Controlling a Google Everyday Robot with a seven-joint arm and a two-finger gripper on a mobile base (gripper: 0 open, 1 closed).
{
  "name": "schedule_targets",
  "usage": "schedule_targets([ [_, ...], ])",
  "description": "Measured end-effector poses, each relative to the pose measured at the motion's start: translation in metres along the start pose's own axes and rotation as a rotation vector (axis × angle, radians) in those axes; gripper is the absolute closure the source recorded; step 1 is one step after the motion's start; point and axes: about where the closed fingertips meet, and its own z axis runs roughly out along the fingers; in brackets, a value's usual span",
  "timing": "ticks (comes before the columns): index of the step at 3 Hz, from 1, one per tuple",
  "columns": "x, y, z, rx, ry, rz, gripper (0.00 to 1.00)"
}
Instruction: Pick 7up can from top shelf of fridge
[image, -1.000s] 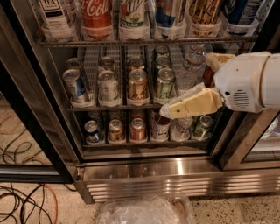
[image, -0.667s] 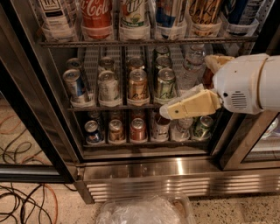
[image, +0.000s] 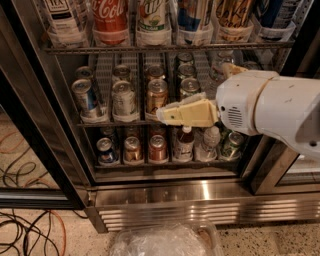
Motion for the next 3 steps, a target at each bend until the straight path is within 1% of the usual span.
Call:
schedule_targets([
  [1, -0.0227, 0.0018, 0.0194, 0.079, -0.087, 0.060, 0.00],
  [2, -0.0320, -0.0001, 0.0218, 0.112, -0.110, 0.075, 0.00],
  [3, -0.0320, -0.0001, 0.0218, 0.112, -0.110, 0.075, 0.00],
])
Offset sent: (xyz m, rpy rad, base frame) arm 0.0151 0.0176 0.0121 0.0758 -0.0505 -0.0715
